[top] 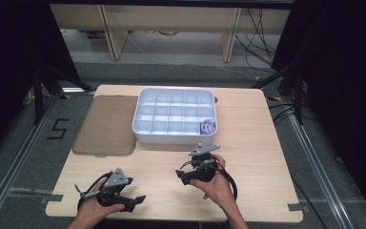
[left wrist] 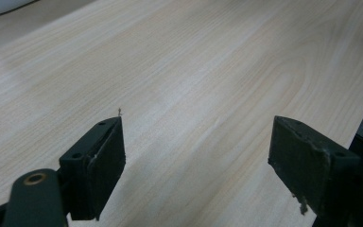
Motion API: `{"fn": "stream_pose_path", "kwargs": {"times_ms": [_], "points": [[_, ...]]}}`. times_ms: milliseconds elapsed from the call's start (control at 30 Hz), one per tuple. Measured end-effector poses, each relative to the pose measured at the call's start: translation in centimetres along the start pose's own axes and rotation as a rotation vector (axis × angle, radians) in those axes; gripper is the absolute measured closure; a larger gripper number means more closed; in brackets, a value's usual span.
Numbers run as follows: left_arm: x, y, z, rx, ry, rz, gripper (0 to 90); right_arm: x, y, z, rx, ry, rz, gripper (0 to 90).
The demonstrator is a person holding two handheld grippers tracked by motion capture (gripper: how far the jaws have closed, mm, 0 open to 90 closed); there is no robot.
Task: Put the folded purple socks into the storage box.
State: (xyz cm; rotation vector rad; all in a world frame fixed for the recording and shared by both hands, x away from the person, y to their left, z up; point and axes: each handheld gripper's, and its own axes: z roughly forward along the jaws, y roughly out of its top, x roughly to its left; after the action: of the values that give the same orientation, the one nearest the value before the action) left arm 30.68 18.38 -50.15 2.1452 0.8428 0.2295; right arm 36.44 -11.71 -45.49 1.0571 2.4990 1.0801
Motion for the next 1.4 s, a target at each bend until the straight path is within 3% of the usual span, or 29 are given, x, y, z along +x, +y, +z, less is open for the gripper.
{"fn": "stream_pose_path", "kwargs": {"times_ms": [33,67,167,233,267,300,400,467,500,533,567,600,633,700,767,800,1100,1133,1200,1267,1300,1333,1367,1400], "points": [[0.1,0.0,0.0,0.009,-0.001,0.011,18.8,0.3,-0.2,0.2,-0.017,-0.007,0.035,19.5],[0.1,0.0,0.0,0.011,0.007,0.012,18.8,0.2,-0.1,-0.2,0.020,-0.002,0.036,19.6],[-0.1,0.0,0.0,0.007,-0.004,-0.012,18.8,0.4,-0.4,0.0,0.003,-0.003,0.036,19.6],[-0.1,0.0,0.0,0.008,-0.004,-0.010,18.8,0.5,-0.4,-0.1,0.019,0.004,0.031,19.5],[-0.1,0.0,0.0,0.009,-0.003,-0.008,18.8,0.6,-0.6,0.1,-0.013,-0.001,0.036,19.6],[0.0,0.0,0.0,0.012,-0.002,0.014,18.8,0.6,-0.5,-0.1,0.016,0.006,0.041,19.6],[0.0,0.0,0.0,0.009,0.001,0.011,18.8,0.7,-0.8,-0.1,0.008,0.006,0.045,19.5],[0.1,0.0,0.0,0.017,0.007,0.019,18.8,0.7,-1.0,-0.2,0.018,0.007,0.040,19.4],[0.0,0.0,0.0,0.010,0.004,0.011,18.8,0.8,-1.2,0.0,0.001,0.006,0.043,19.2],[-0.1,0.0,0.1,0.009,-0.004,-0.010,18.8,0.7,-1.2,-0.2,0.017,0.007,0.039,19.2],[-0.1,0.0,0.1,0.011,-0.005,-0.009,18.9,0.8,-1.5,0.1,-0.009,-0.003,0.038,19.2],[-0.2,0.0,0.1,0.006,-0.003,-0.009,18.8,0.8,-1.6,-0.1,0.020,0.003,0.034,19.2],[0.0,0.0,0.0,0.013,-0.004,0.015,18.9,0.7,-1.7,0.0,0.010,0.008,0.020,19.2],[0.0,0.0,0.0,0.017,-0.004,0.018,18.8,0.8,-1.9,0.0,0.022,0.003,0.035,19.2],[-0.1,0.0,0.1,0.007,-0.005,0.007,18.8,0.9,-2.1,0.1,0.003,0.004,0.046,19.2],[-0.1,0.0,0.1,0.006,-0.006,0.005,18.8,0.9,-2.1,-0.1,0.024,0.003,0.044,19.2],[0.0,0.0,0.0,0.017,0.002,0.018,18.8,1.3,-3.0,-0.1,0.031,0.011,0.027,19.1],[-0.1,0.0,0.1,0.015,0.002,-0.004,18.8,1.4,-3.2,-0.1,0.025,0.015,0.034,19.1],[-0.1,0.0,0.1,0.014,0.000,-0.007,18.9,1.6,-3.5,-0.1,0.034,0.012,0.030,19.1],[0.0,0.0,0.0,0.016,-0.005,0.018,18.9,1.8,-3.9,0.1,0.020,0.012,0.030,19.0],[-0.2,0.0,0.2,-0.006,-0.005,-0.008,18.9,1.8,-3.9,-0.1,0.034,0.027,0.033,18.9],[-0.2,0.0,0.1,0.006,-0.004,0.007,18.9,2.0,-4.1,0.0,0.017,0.029,0.036,19.0],[-0.2,0.0,0.1,0.006,-0.004,0.008,18.9,2.1,-4.1,-0.2,0.046,0.025,0.040,18.9],[-0.2,0.0,0.1,0.006,-0.004,0.008,18.9,2.1,-4.3,0.0,0.015,0.022,0.022,18.9]]}}
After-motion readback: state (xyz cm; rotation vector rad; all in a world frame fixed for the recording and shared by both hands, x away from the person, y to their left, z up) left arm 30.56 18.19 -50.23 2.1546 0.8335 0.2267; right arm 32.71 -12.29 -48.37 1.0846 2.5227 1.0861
